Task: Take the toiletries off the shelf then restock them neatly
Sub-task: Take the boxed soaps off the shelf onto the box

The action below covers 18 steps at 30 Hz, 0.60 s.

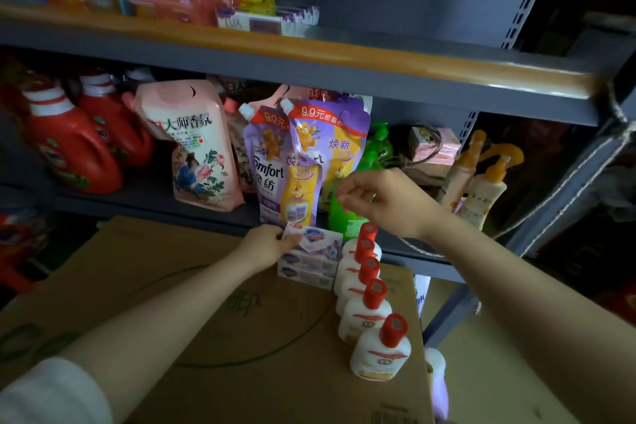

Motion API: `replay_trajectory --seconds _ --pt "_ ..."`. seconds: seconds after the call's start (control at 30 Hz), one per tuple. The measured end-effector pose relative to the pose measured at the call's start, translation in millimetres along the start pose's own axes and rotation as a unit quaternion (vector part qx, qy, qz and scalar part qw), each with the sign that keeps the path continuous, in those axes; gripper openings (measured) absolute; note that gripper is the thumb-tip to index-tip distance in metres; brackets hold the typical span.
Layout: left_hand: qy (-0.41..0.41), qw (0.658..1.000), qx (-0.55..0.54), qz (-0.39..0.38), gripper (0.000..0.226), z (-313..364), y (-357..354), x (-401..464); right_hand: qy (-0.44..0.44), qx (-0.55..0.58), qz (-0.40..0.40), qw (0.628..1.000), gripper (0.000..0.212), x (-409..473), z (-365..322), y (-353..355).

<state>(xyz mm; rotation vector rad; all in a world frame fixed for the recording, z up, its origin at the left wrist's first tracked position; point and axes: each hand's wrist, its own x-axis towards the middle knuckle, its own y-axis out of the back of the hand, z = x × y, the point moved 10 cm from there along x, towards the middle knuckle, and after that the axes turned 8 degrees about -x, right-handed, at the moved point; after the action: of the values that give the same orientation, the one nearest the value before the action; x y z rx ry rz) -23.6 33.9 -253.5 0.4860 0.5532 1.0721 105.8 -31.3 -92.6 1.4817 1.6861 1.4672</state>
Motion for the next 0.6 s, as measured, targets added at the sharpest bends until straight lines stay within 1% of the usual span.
replay_trajectory --seconds 0.07,0.1,0.13,0.17,0.2,0.27,0.3,0.33,0.37,0.4,0.43,0.5,0.53,0.6 --pt "-0.033 0.999 0.034 -0.014 0.037 8.2 7.4 -0.3 0.003 0.016 0.014 1.000 0.011 8.4 -8.1 11.3" --pt "-0.061 0.997 0.043 0.011 0.032 16.9 21.1 -0.8 0.006 0.024 0.027 0.999 0.010 14.5 -13.4 19.9" --pt "-0.101 0.992 0.048 0.060 0.030 30.1 42.1 -2.6 0.012 0.029 0.048 0.998 0.008 21.7 -19.6 30.8" --pt "-0.156 0.978 0.056 0.124 0.031 50.2 68.7 -9.4 0.020 0.029 0.078 0.996 0.007 29.6 -26.5 44.7" --pt "-0.220 0.953 0.070 0.196 0.034 73.8 97.4 -21.1 0.026 0.020 0.116 0.993 0.007 38.3 -33.4 60.0" --pt "-0.336 0.877 0.120 0.322 0.042 118.0 148.3 -51.5 0.040 -0.013 0.199 0.979 0.011 58.6 -47.6 91.0" --pt "-0.374 0.839 0.148 0.366 0.045 134.7 167.6 -64.2 0.048 -0.033 0.234 0.971 0.015 71.4 -53.9 104.0" --pt "-0.396 0.809 0.183 0.395 0.049 147.6 182.3 -71.1 0.056 -0.054 0.259 0.963 0.019 85.4 -60.4 114.8" --pt "-0.401 0.786 0.224 0.413 0.052 156.5 193.5 -72.1 0.060 -0.075 0.272 0.958 0.024 101.5 -64.7 121.6" --pt "-0.393 0.775 0.262 0.420 0.056 161.9 202.3 -67.2 0.063 -0.097 0.269 0.956 0.028 119.7 -68.2 124.5" --pt "-0.379 0.771 0.294 0.419 0.061 165.3 209.3 -59.4 0.059 -0.117 0.249 0.960 0.030 139.7 -68.9 123.3" --pt "-0.350 0.781 0.331 0.397 0.079 166.7 218.7 -39.2 0.036 -0.149 0.179 0.972 0.033 177.9 -64.4 113.6" --pt "-0.345 0.785 0.337 0.388 0.084 167.3 221.0 -32.3 0.027 -0.165 0.145 0.975 0.034 193.7 -62.3 107.8" --pt "-0.352 0.782 0.336 0.389 0.083 171.7 224.2 -29.0 0.019 -0.189 0.076 0.979 0.036 214.3 -61.0 95.6"
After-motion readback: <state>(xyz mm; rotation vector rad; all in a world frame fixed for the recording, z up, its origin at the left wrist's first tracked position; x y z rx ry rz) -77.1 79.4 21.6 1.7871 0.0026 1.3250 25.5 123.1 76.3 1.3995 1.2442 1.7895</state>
